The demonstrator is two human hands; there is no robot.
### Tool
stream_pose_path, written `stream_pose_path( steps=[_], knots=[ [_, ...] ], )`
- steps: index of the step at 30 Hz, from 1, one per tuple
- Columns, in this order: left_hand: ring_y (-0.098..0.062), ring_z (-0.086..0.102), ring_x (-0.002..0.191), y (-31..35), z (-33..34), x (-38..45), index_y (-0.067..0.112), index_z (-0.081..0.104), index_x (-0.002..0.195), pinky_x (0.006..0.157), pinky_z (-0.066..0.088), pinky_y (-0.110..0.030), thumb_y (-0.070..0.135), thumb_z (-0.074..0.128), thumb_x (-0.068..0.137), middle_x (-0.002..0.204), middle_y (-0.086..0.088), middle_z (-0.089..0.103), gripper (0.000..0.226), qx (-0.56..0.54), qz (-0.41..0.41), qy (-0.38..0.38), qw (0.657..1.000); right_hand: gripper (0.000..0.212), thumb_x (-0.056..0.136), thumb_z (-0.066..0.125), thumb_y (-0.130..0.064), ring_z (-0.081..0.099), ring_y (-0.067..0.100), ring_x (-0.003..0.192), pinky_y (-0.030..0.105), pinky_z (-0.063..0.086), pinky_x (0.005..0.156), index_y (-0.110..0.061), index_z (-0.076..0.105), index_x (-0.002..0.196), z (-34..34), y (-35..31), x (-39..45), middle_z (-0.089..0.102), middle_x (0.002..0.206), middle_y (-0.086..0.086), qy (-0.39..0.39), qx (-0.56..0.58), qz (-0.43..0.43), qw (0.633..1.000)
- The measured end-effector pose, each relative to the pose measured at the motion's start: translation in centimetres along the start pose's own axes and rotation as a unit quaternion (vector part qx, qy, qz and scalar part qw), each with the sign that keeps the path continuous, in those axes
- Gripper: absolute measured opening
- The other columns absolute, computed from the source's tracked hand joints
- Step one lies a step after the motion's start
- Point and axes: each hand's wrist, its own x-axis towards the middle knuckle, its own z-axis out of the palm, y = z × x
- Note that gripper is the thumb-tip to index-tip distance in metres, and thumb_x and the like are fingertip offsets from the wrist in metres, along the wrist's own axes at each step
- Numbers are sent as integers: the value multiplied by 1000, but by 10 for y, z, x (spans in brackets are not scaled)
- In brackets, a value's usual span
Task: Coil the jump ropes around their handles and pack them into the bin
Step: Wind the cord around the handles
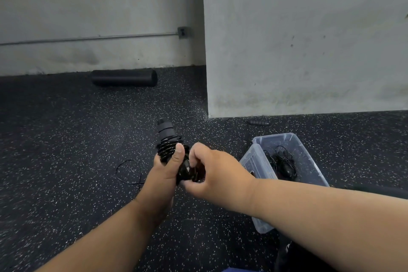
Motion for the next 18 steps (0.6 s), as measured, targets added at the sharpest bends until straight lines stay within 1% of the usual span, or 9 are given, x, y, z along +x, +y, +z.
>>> stream_pose_path(
  steps=[3, 6, 8, 10, 12, 13, 15, 16, 18],
  knots=[
    [-31, 70, 122, 0, -2, -1, 15, 50, 143, 104, 53, -49, 57, 77, 86, 131, -18, 71, 76, -4, -12, -11, 1000, 17, 92, 64, -35, 54, 17, 65, 35, 46, 61, -22, 57, 84, 5, 5, 1, 59, 72, -6, 58, -79, -109, 989],
    [-34, 67, 126, 6, -6, -1, 12, 48, 147, 102, 55, -48, 56, 72, 86, 135, -21, 67, 79, -17, -16, -41, 999, 24, 95, 57, -33, 53, 22, 74, 38, 45, 67, -16, 65, 80, -1, 10, 8, 56, 83, -1, 119, -126, -195, 965],
    [-35, 64, 129, 10, -9, -1, 10, 50, 147, 101, 57, -46, 53, 65, 92, 137, -23, 66, 71, -10, -14, -74, 997, 23, 98, 58, -30, 55, 22, 81, 39, 47, 75, -14, 70, 87, -11, 14, 12, 59, 91, 1, 103, -119, -248, 956],
    [-40, 60, 133, 13, -12, 0, 6, 51, 146, 106, 55, -48, 48, 62, 97, 139, -28, 63, 66, -18, -27, -97, 995, 20, 101, 60, -24, 59, 25, 85, 38, 49, 80, -10, 72, 96, -21, 18, 14, 63, 98, 4, 80, -131, -302, 941],
    [-47, 54, 137, 13, -15, 2, 2, 50, 146, 110, 51, -52, 45, 62, 99, 141, -31, 59, 65, -21, -48, -117, 992, 15, 100, 64, -20, 60, 25, 87, 35, 49, 83, -8, 73, 99, -27, 21, 16, 64, 101, 6, 84, -141, -323, 932],
    [-47, 52, 138, 15, -16, 2, 2, 50, 147, 111, 50, -52, 44, 61, 99, 143, -31, 58, 65, -17, -53, -130, 990, 15, 101, 63, -21, 60, 22, 89, 31, 48, 83, -9, 73, 99, -29, 21, 17, 64, 102, 3, 90, -129, -311, 937],
    [-36, 56, 134, 18, -16, 1, 6, 52, 149, 107, 51, -47, 45, 62, 97, 145, -23, 60, 66, -4, -54, -159, 986, 15, 102, 61, -26, 57, 10, 92, 24, 46, 84, -16, 72, 98, -32, 20, 21, 61, 100, -6, 98, -64, -229, 966],
    [-31, 58, 129, 20, -16, 0, 10, 54, 148, 104, 53, -44, 48, 67, 93, 144, -20, 61, 68, -2, -56, -171, 984, 13, 102, 62, -27, 56, 4, 92, 22, 45, 84, -21, 71, 97, -34, 20, 22, 60, 98, -11, 94, -24, -173, 980],
    [-28, 60, 121, 24, -18, -1, 12, 60, 144, 99, 54, -42, 53, 82, 83, 139, -17, 65, 77, 8, -56, -189, 980, 12, 101, 66, -28, 59, 4, 93, 18, 44, 84, -30, 71, 91, -34, 21, 26, 61, 93, -17, 74, 55, -77, 993]
  ],
)
